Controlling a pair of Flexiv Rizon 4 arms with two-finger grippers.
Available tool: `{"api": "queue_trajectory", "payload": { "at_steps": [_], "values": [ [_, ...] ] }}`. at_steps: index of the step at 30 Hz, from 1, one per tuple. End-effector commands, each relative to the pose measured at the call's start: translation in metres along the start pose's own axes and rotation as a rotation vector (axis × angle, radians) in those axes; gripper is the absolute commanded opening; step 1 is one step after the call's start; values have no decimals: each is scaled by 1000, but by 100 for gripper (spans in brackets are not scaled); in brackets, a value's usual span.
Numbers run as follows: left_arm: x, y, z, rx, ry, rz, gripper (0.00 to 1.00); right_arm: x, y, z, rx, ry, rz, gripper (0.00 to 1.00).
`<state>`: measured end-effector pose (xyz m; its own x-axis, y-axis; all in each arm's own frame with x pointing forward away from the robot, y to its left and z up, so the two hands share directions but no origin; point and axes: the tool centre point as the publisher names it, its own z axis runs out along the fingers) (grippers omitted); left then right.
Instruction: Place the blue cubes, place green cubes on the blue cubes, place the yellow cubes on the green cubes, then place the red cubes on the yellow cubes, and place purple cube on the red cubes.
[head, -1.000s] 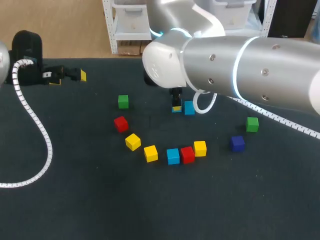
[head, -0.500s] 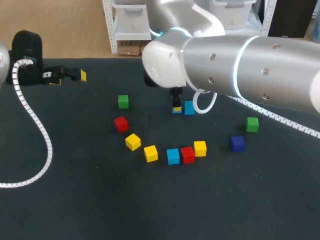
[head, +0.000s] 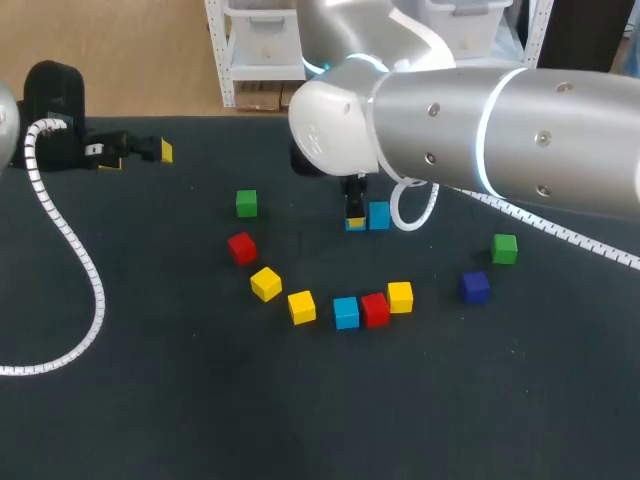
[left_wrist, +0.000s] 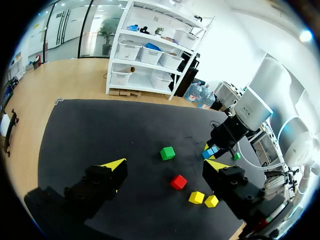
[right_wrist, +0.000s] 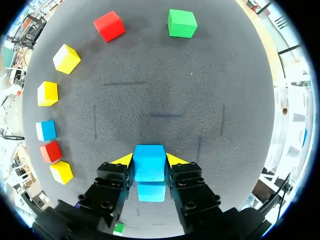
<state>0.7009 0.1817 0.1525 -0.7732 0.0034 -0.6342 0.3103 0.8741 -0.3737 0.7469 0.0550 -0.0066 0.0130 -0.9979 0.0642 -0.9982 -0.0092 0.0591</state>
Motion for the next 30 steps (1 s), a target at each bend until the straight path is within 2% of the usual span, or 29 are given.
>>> {"api": "queue_trajectory", "payload": {
  "at_steps": [1,12,23,26,27,30],
  "values": [
    [0,1,0,2,-1,0,100,3,4,2,14,-4,2,18],
    [0,1,0,2,-1,0,100,1,2,3,21,-3,-1,30],
    [0,1,0,2,-1,0,100,2,-2,3,27,6,-3,35],
    [0,1,0,2,-1,0,100,2,-2,2,32,5,-2,48],
    [0,1,0,2,-1,0,100,1,-3,2,32,0,3,99],
    [0,1,0,2,-1,0,100,1,-3,0,36,-10,15,100]
  ]
}}
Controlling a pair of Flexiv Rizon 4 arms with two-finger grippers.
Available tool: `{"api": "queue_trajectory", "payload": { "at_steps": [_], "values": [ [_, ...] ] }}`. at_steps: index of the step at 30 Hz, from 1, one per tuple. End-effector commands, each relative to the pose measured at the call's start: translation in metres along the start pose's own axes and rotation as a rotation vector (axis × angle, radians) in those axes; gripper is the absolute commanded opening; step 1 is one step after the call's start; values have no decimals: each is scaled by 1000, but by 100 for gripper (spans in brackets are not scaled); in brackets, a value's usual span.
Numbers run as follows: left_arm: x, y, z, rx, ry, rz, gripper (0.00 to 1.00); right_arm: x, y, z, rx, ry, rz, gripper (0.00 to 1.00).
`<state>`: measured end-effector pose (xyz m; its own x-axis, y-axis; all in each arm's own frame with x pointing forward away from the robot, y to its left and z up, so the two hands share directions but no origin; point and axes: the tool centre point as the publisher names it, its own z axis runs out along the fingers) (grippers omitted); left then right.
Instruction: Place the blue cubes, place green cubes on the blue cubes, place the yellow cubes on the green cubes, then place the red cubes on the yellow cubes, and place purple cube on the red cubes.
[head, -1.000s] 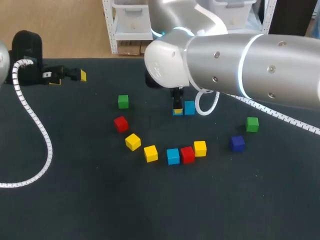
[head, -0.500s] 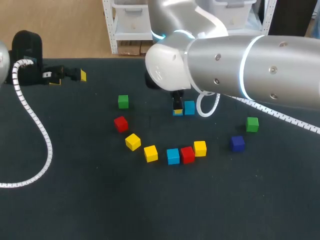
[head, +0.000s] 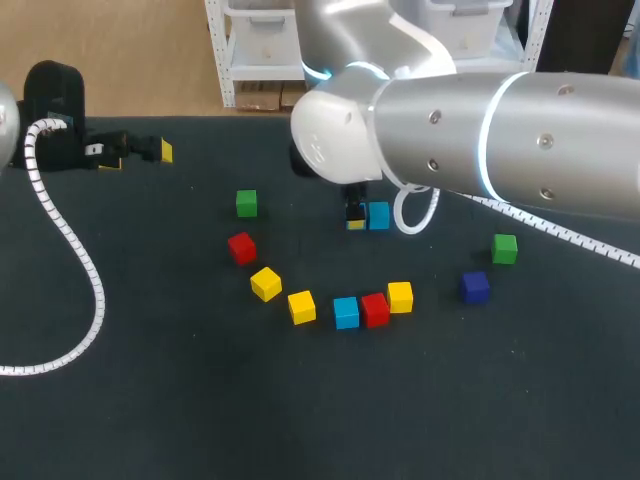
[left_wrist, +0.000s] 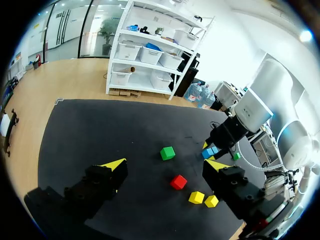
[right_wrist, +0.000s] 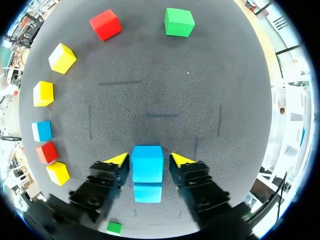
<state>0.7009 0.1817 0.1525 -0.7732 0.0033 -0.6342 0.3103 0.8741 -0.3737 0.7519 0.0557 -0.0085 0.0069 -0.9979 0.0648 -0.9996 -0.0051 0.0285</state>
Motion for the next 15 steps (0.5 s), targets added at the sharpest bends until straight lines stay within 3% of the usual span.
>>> {"api": "queue_trajectory", "payload": {
  "at_steps": [1,7,15],
  "values": [
    [0,1,0,2,-1,0,100,2,2,-3,2,-18,17,100],
    [0,1,0,2,-1,0,100,5,7,-17,30,-37,-3,100],
    [0,1,0,2,-1,0,100,24,17,-63,72,-158,55,100]
  ]
}}
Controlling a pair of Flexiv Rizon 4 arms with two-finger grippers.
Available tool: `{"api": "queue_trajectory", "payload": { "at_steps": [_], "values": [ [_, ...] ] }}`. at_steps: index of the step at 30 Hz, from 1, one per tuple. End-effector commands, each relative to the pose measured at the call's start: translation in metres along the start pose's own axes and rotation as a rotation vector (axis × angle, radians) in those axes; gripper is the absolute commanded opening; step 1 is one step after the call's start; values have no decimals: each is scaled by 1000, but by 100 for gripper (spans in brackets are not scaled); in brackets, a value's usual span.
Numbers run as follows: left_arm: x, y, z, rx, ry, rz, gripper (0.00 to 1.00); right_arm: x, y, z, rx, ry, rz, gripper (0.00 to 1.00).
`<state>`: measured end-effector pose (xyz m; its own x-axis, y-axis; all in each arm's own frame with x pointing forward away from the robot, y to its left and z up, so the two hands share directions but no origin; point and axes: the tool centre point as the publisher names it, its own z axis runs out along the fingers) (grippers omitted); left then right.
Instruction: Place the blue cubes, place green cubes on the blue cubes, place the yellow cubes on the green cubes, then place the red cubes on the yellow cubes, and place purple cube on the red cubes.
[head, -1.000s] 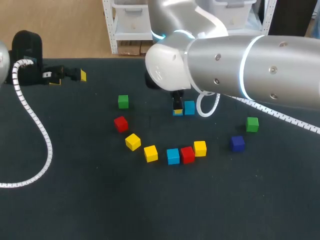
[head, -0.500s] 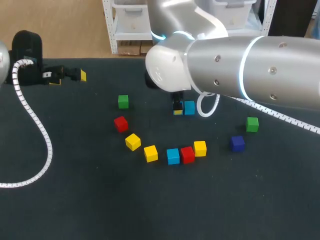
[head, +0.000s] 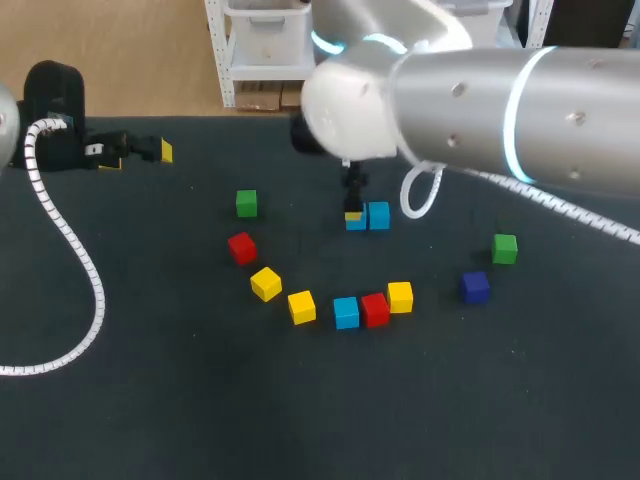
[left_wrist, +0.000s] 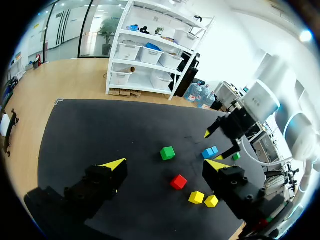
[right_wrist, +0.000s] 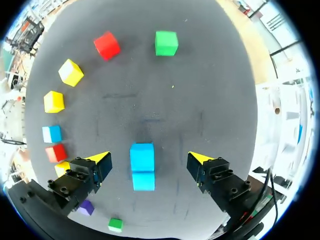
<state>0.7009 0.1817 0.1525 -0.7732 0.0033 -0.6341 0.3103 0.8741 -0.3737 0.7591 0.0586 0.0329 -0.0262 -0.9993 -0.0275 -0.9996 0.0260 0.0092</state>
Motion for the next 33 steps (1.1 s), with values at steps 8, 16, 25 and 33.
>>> {"api": "queue_trajectory", "payload": {
  "at_steps": [8,16,25,33],
  "values": [
    [0,1,0,2,-1,0,100,45,74,-55,51,-159,84,100],
    [0,1,0,2,-1,0,100,47,118,-73,41,-246,65,100],
    [0,1,0,2,-1,0,100,51,134,-83,86,-324,90,100],
    [0,1,0,2,-1,0,100,94,98,-125,179,-465,286,100]
  ]
}}
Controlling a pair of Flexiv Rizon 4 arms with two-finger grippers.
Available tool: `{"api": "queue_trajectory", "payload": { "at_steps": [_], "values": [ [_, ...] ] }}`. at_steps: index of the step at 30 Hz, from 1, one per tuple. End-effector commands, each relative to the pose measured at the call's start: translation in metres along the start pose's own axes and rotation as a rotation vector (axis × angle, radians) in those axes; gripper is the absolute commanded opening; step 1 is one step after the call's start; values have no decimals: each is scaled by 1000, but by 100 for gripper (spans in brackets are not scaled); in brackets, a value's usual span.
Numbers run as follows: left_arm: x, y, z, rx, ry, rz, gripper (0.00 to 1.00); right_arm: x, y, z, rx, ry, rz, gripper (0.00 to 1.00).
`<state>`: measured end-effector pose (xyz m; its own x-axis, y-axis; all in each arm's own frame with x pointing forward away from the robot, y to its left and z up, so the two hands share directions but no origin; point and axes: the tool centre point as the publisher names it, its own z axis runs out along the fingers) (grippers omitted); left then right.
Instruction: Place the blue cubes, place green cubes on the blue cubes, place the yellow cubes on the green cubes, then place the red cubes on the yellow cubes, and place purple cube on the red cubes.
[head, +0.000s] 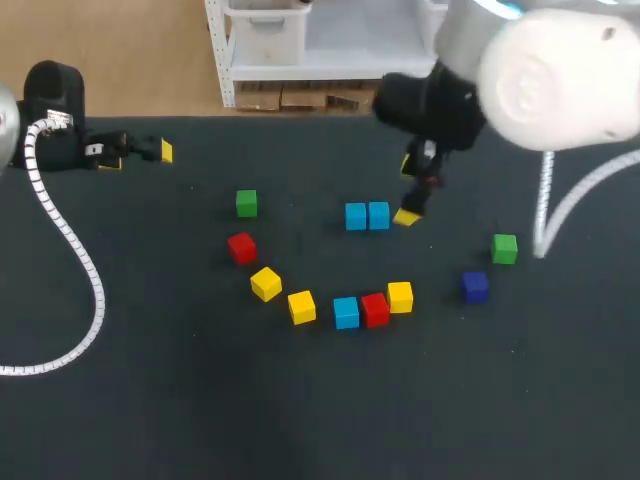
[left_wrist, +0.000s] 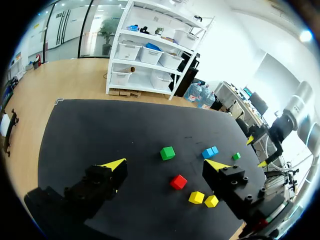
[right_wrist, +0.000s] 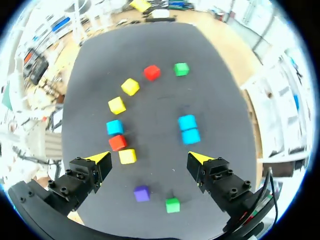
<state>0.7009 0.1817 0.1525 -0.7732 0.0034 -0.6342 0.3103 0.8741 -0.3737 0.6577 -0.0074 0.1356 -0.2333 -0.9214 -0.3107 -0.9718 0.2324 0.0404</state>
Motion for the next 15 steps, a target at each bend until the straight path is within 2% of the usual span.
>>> {"api": "queue_trajectory", "payload": {
  "at_steps": [1,5,9,15],
  "values": [
    [0,1,0,2,-1,0,100,23,-15,-36,173,-216,77,100],
    [0,1,0,2,-1,0,100,32,-40,-67,261,-305,160,100],
    [0,1,0,2,-1,0,100,39,-55,-92,332,-369,213,100],
    [0,1,0,2,-1,0,100,52,-63,-119,410,-470,284,100]
  ]
}}
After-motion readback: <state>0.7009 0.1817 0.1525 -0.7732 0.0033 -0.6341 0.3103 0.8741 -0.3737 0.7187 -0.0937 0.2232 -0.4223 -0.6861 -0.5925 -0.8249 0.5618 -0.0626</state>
